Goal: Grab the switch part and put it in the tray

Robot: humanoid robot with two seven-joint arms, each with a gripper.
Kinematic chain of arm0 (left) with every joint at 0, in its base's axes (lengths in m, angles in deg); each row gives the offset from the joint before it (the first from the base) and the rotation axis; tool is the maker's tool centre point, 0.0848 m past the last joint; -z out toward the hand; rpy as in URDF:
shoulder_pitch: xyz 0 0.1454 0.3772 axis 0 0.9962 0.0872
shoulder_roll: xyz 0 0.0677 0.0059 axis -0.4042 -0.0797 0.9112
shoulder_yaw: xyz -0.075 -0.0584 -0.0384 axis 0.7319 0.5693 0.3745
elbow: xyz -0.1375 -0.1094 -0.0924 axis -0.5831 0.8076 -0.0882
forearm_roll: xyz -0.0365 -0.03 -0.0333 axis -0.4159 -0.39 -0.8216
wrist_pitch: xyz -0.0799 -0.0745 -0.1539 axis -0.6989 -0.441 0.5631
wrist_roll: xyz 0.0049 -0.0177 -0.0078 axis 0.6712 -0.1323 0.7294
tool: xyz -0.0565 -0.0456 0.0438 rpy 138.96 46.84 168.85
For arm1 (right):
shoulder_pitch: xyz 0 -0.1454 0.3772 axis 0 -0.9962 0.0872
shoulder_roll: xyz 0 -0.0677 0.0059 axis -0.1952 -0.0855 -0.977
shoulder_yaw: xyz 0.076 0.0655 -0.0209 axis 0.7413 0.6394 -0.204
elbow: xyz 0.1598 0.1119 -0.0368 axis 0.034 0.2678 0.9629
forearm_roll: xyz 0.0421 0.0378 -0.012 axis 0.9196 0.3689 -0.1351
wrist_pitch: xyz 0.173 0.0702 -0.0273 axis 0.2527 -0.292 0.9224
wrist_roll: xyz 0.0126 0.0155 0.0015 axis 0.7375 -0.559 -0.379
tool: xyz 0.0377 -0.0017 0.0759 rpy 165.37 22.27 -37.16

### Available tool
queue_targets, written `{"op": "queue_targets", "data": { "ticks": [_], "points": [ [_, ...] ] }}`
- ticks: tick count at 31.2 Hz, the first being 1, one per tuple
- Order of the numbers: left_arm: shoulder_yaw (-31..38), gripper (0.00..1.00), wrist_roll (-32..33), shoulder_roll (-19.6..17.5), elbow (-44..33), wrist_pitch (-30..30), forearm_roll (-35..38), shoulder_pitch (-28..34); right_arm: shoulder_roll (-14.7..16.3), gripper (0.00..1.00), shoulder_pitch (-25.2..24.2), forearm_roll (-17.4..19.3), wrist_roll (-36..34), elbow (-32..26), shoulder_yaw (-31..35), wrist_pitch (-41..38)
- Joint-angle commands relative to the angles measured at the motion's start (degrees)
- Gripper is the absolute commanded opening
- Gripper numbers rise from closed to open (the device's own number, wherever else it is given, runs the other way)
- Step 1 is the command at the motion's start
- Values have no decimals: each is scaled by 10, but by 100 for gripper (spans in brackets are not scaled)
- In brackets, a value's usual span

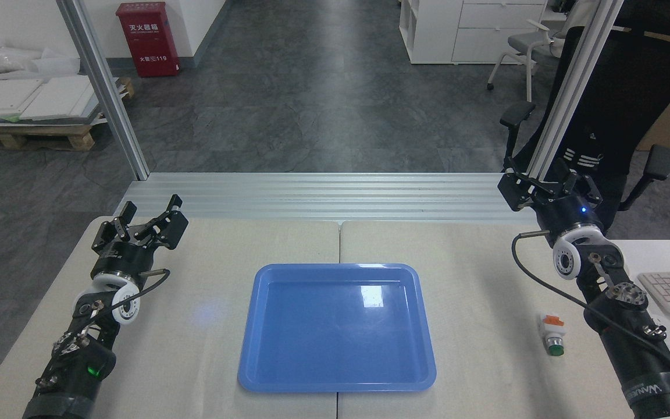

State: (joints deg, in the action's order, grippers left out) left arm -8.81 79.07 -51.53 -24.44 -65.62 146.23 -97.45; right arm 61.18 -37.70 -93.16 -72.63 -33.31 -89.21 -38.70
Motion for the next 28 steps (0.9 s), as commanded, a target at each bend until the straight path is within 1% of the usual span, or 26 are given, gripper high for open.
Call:
{"op": "queue_targets", "data": {
  "ticks": [1,14,24,28],
  "points": [
    [0,100,0,0,0,0,0,0,-5,99,-3,0,0,0,-1,1],
    [0,100,0,1,0,0,0,0,-9,99,-9,0,-3,0,-1,4],
    [0,100,0,0,0,0,0,0,-3,99,-5,0,-4,-6,0,4],
    [0,100,0,0,0,0,0,0,-6,98,-5,0,-2,-8,-1,2]
  ]
}}
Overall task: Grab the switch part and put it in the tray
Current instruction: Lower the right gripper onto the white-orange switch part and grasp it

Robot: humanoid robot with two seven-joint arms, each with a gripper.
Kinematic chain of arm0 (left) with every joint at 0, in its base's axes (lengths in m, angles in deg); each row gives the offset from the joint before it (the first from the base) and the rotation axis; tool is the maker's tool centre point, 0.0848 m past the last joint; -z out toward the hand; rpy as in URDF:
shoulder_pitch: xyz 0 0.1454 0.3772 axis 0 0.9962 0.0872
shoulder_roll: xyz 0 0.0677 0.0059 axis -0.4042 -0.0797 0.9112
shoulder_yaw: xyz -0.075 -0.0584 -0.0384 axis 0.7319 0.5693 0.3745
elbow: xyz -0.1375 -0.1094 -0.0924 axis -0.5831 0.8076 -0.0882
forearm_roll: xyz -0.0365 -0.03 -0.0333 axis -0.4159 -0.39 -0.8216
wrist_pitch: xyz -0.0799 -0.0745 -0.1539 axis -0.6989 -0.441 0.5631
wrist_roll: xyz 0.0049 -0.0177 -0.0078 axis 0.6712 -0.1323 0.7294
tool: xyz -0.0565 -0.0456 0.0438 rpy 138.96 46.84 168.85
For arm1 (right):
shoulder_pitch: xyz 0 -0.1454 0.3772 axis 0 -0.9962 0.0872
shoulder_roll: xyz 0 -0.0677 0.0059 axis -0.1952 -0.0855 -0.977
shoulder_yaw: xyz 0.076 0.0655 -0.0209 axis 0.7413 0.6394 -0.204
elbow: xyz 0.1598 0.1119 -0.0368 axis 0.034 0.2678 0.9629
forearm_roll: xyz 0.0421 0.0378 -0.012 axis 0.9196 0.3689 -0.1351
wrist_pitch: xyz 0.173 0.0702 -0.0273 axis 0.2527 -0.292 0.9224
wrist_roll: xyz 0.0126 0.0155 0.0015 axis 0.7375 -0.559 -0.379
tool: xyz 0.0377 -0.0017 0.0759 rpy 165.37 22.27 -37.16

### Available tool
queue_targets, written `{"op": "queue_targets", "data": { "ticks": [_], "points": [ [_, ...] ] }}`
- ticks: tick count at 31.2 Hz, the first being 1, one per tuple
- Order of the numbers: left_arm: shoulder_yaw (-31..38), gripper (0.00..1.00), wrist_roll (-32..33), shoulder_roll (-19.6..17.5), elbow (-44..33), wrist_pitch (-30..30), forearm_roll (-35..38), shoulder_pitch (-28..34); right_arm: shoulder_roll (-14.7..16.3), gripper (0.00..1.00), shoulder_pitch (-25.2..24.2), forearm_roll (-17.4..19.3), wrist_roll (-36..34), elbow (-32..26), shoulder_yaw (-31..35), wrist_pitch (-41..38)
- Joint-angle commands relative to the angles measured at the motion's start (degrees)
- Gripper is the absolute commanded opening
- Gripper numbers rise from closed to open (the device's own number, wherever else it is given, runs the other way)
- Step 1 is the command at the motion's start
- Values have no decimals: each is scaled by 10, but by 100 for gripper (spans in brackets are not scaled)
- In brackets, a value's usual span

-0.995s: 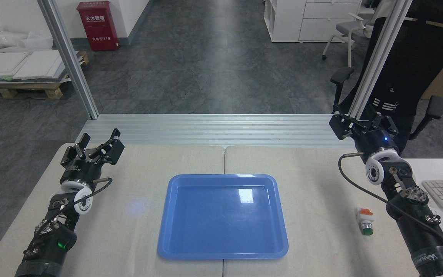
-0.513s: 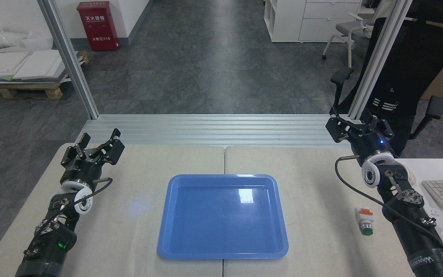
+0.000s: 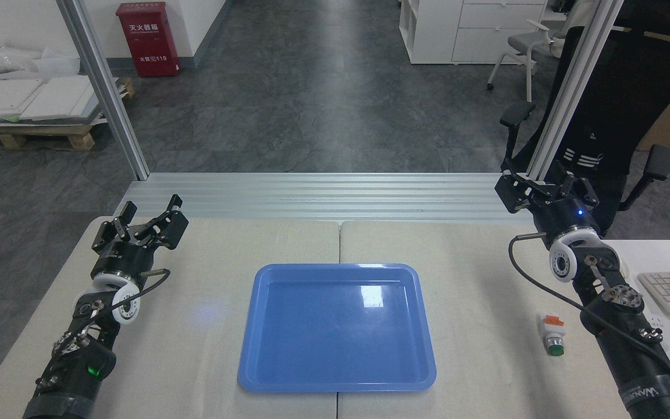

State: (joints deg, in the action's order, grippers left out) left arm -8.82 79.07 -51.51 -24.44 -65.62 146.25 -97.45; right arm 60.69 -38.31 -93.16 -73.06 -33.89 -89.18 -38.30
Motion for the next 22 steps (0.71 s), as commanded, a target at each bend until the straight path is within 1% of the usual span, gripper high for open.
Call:
{"op": "queue_targets", "data": {
  "ticks": [1,2,3,5,8,10,13,14,17,20,22],
  "points": [
    [0,100,0,0,0,0,0,0,-2,98,-1,-1,5,-4,-4,-1],
    [0,100,0,0,0,0,0,0,0,98,-5,-1,7,-10,-4,0],
    [0,100,0,1,0,0,0,0,4,98,-10,-1,10,-29,-5,-1],
    [1,100,0,0,0,0,0,0,16,98,-40,-3,30,-71,0,3],
    [0,100,0,1,0,0,0,0,70,98,-94,-1,78,-112,0,8],
    [0,100,0,1,0,0,0,0,94,98,-120,-2,88,-115,0,18],
    [0,100,0,0,0,0,0,0,111,98,-154,-5,89,-110,-1,43],
    [0,100,0,0,0,0,0,0,113,98,-168,-1,89,-107,-1,51],
    [0,100,0,0,0,0,0,0,104,98,-194,0,89,-93,-2,72],
    [1,100,0,0,0,0,0,0,78,98,-222,0,90,-90,-1,82],
    [0,100,0,1,0,0,0,0,65,98,-230,-1,90,-89,0,91]
  ]
}}
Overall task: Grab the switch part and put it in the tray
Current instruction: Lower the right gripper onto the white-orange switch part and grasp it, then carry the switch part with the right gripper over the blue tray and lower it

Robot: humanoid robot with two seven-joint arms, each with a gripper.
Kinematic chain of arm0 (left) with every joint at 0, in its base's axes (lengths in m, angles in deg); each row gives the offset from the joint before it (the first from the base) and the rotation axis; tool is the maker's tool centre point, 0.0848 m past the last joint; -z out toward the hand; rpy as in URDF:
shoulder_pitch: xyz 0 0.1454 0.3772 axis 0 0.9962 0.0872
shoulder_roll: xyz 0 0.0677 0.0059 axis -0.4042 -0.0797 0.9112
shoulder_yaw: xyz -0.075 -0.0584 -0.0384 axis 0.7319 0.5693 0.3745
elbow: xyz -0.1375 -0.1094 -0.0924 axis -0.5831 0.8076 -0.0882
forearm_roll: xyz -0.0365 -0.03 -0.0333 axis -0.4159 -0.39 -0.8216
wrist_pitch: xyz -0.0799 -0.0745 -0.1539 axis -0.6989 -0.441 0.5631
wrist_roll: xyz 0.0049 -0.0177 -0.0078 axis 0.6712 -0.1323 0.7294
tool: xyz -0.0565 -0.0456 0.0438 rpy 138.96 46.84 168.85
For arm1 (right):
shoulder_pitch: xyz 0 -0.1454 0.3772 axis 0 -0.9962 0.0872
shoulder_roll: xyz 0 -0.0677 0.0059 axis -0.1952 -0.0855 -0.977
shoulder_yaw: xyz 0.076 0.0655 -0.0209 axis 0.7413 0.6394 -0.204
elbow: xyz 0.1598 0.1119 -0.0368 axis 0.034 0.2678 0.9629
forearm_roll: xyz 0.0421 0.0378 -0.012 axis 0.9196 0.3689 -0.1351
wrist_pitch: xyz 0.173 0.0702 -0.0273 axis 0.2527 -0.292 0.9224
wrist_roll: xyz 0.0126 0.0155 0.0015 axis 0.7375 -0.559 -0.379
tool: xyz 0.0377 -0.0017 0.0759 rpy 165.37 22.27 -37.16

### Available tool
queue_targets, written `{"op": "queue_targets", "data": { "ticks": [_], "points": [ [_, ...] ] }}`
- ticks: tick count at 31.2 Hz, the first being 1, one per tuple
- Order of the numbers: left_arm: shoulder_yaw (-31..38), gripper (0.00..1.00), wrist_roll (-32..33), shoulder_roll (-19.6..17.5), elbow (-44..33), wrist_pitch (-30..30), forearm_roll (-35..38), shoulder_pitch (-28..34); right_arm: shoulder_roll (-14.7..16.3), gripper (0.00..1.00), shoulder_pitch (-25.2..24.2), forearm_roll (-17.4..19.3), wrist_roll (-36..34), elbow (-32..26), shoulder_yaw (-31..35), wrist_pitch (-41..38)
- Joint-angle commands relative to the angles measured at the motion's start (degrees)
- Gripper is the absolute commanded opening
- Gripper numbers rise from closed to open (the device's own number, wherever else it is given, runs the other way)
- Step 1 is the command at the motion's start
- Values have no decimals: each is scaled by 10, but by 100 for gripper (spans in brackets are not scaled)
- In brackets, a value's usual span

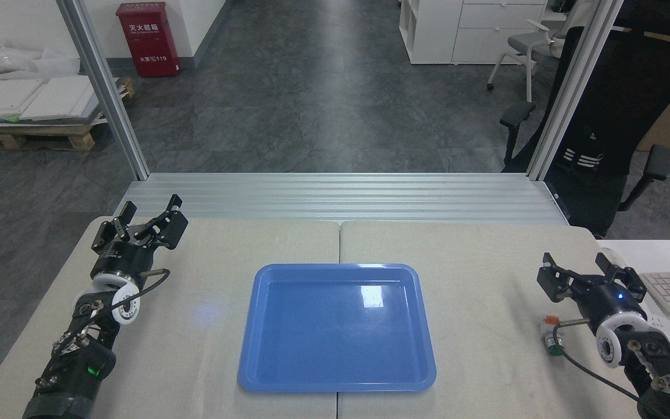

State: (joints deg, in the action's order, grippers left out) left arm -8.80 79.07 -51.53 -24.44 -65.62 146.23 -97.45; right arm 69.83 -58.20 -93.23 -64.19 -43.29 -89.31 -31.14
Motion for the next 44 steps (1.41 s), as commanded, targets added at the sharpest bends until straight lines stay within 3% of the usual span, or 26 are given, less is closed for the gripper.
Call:
{"op": "queue_targets", "data": {
  "ticks": [1,6,16,17,19,22,26,30,35,38,41,44],
  "points": [
    [0,100,0,0,0,0,0,0,-28,98,-37,0,1,6,-1,25],
    [0,100,0,0,0,0,0,0,-40,98,-65,0,1,17,-1,33],
    [0,100,0,1,0,0,-1,0,-38,97,-63,-2,0,51,-1,34],
    [0,100,0,1,0,0,0,0,-38,94,-64,-3,0,51,-5,34],
    [0,100,0,0,0,0,0,0,-39,77,-65,-8,0,51,-11,40],
    [0,100,0,0,0,0,0,0,-39,38,-65,-10,0,50,-24,55],
    [0,100,0,0,0,0,0,0,-39,22,-60,-7,-2,50,-30,80],
    [1,100,0,1,0,0,0,0,-40,16,-57,-4,-8,42,-23,82],
    [1,100,0,0,0,0,0,0,-54,15,-49,3,-18,-35,27,65],
    [1,100,0,0,0,0,0,0,-83,15,-48,15,-16,-100,46,18],
    [0,100,0,0,0,0,0,0,-118,15,-52,14,-2,-172,33,-7],
    [0,100,0,1,0,0,0,0,-147,15,-47,3,51,-218,-24,-1]
  ]
}}
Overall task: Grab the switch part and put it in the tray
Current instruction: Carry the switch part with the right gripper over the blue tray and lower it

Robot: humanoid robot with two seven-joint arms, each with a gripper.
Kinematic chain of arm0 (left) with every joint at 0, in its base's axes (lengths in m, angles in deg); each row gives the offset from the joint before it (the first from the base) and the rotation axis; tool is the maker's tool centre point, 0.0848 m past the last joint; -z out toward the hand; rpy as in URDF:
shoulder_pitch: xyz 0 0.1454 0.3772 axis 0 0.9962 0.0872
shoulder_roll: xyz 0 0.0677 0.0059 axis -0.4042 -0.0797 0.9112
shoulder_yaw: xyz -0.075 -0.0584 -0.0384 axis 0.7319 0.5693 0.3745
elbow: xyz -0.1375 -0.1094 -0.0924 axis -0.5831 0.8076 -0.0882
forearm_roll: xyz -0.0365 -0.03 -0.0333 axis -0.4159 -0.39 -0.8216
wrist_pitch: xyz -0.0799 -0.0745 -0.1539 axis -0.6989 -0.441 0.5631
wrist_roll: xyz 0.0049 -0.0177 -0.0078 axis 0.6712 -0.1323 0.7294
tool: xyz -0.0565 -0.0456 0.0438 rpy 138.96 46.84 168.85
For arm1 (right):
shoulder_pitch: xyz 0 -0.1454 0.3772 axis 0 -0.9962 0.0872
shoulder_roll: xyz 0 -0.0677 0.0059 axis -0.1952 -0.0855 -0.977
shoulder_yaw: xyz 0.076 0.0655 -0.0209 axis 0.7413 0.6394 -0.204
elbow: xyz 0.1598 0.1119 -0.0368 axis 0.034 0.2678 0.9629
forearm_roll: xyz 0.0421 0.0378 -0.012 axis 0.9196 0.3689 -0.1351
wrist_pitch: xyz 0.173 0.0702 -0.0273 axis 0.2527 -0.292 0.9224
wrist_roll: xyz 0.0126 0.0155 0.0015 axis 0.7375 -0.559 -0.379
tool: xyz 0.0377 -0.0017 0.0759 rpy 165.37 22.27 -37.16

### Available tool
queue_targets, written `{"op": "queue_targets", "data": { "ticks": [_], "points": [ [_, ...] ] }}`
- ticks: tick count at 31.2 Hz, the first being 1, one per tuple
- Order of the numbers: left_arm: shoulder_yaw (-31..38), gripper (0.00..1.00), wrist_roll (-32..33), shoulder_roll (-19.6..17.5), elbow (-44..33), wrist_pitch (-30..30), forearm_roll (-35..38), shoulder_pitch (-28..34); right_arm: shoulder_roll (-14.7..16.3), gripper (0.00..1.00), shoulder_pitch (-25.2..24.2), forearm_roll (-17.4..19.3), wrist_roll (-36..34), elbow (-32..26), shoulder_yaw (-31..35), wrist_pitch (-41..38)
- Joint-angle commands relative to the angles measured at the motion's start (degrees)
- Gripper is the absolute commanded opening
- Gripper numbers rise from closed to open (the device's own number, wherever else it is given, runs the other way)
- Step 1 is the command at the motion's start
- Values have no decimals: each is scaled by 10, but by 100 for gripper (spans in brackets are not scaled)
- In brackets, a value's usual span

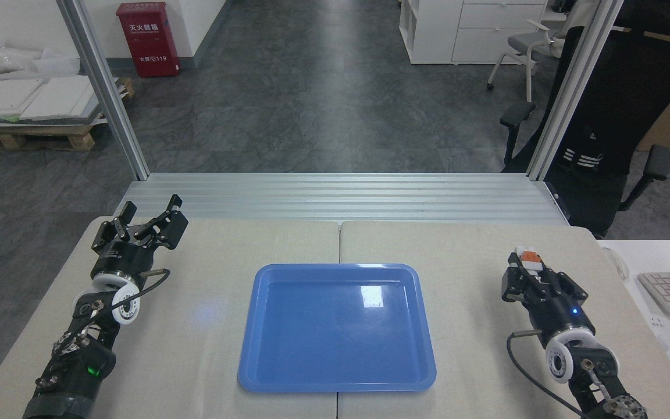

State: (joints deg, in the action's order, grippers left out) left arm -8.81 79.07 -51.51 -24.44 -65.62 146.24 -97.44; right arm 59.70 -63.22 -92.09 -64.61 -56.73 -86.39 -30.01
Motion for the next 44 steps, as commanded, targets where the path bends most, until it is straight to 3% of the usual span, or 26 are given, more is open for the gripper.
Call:
{"op": "queue_targets", "data": {
  "ticks": [1,4,7,12,18,24,30,38,44],
  "points": [
    [0,100,0,0,0,0,0,0,-53,15,3,-15,68,-91,-77,-9],
    [0,100,0,1,0,0,-1,0,-85,15,11,-55,82,-102,-139,10],
    [0,100,0,1,0,0,0,0,-96,16,23,-97,105,-96,-192,18],
    [0,100,0,1,0,0,0,0,-130,17,61,-136,154,-31,-288,77],
    [0,100,0,1,0,0,0,0,-169,17,71,-163,162,42,-314,109],
    [0,100,0,0,0,0,0,0,-184,20,71,-181,162,74,-311,128],
    [0,100,0,1,0,0,0,0,-195,43,72,-180,162,84,-309,145],
    [0,100,0,0,0,0,0,0,-208,93,87,-162,158,84,-292,148],
    [0,100,0,0,0,0,0,0,-243,96,118,-112,81,75,-150,139]
  ]
}}
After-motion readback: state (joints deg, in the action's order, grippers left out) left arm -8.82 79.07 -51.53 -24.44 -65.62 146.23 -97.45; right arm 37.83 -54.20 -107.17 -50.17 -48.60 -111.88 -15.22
